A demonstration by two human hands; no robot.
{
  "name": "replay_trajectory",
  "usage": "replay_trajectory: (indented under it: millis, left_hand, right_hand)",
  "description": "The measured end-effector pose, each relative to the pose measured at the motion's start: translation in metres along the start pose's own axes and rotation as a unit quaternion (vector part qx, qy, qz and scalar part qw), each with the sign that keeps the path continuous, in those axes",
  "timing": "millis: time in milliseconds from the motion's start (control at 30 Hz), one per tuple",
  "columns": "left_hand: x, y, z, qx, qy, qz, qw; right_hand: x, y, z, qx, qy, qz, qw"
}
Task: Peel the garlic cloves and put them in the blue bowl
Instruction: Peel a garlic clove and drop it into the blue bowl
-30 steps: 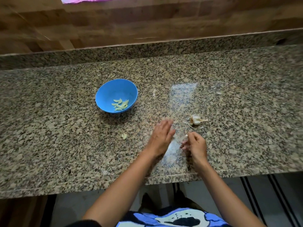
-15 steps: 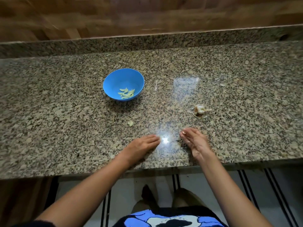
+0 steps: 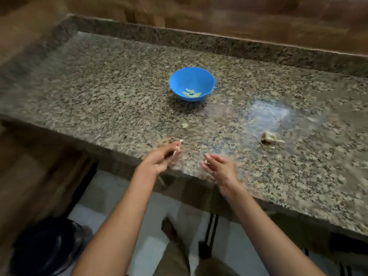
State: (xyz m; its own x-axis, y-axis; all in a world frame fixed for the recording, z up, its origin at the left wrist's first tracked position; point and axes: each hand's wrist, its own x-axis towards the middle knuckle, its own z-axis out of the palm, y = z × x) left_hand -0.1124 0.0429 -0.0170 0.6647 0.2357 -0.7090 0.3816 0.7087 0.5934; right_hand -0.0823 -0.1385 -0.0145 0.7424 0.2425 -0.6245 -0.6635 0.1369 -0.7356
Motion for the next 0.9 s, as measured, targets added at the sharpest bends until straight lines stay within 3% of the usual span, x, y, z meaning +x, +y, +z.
replay_trajectory:
  millis: [67,167,300,433,533,600,900]
  left_hand:
    - [-0.027,-0.01,-0.034,-0.111,0.02,0.02,0.993]
    - [-0.077,-0.03,-0.105,-0.221,0.11,0.071,0.966]
    - [-0.154,-0.054,-0.223,-0.385,0.226,0.13,0.885]
    - [-0.231,-0.085,-0.326,-0.478,0.281,0.204,0.807]
    - [-0.274,-0.103,-0.393,-0.515,0.3,0.229,0.77]
    - [-0.293,-0.109,-0.429,-0.526,0.307,0.236,0.757]
    - [-0.323,-0.092,-0.525,-0.537,0.285,0.24,0.757]
  right_hand:
    - [-0.004,0.013,0.036,-0.021,-0.067,0.021,0.997]
    - [-0.025,0.052,0.103,-0.07,-0.169,0.057,0.981]
    - [-0.074,0.133,0.19,-0.141,-0.294,0.134,0.936]
    - [-0.133,0.228,0.263,-0.205,-0.362,0.233,0.879]
    - [-0.17,0.294,0.306,-0.186,-0.376,0.304,0.855]
    - [-0.189,0.326,0.324,-0.211,-0.37,0.308,0.851]
    - [-0.226,0.382,0.373,-0.272,-0.311,0.263,0.872]
